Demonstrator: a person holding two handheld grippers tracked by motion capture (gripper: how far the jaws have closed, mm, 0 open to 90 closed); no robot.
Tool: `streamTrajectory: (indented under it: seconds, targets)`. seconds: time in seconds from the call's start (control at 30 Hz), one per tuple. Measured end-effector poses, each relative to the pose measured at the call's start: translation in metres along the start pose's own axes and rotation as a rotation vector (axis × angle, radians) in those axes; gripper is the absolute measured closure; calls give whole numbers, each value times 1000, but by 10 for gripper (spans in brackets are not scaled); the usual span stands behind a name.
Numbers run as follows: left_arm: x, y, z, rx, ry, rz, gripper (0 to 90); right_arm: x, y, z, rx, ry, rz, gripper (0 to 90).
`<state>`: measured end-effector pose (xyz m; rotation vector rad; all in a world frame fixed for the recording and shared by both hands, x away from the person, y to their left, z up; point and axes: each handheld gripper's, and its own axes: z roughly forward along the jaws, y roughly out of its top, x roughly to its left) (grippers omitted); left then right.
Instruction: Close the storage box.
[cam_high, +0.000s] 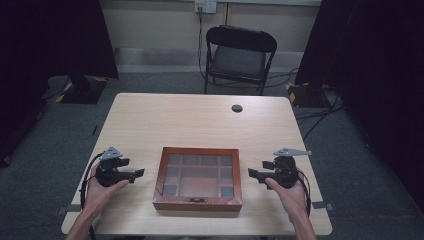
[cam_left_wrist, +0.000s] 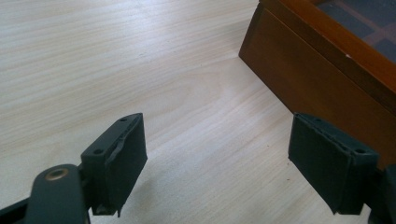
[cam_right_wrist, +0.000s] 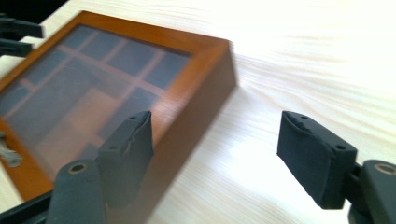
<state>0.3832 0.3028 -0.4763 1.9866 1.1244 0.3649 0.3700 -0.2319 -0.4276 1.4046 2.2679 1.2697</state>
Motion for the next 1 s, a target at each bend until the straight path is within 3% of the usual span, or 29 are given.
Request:
streamTrajectory:
  seconds: [0.13,0.23,0.27,0.3,0.37,0.5,0.6,0.73,0.87,1.0]
  targets:
    - [0,-1,1,19,13,3,190,-12,-9,-2,10,-57,19,240]
    - [0,-2,3,25,14,9,190,-22,-18,-1,30,-125,38,217]
    - [0,-2,4,30,20,6,190,-29,-25,0,46,-184,42,208]
    - [0,-2,4,30,20,6,190,-29,-25,0,46,-184,42,208]
    - [0,-3,5,53,32,37,187,-38,-35,2,70,-253,43,205]
    - [-1,-4,9,80,41,43,185,-50,-46,6,102,-336,66,188]
    - [0,-5,12,98,51,45,185,-54,-52,11,143,-430,17,141]
    - [-3,-9,16,122,76,71,187,-59,-55,12,111,-451,28,117]
    - [-5,-10,17,123,96,95,186,-58,-63,18,24,-448,40,41]
    - [-5,-12,17,111,107,90,169,-58,-63,18,25,-448,40,41]
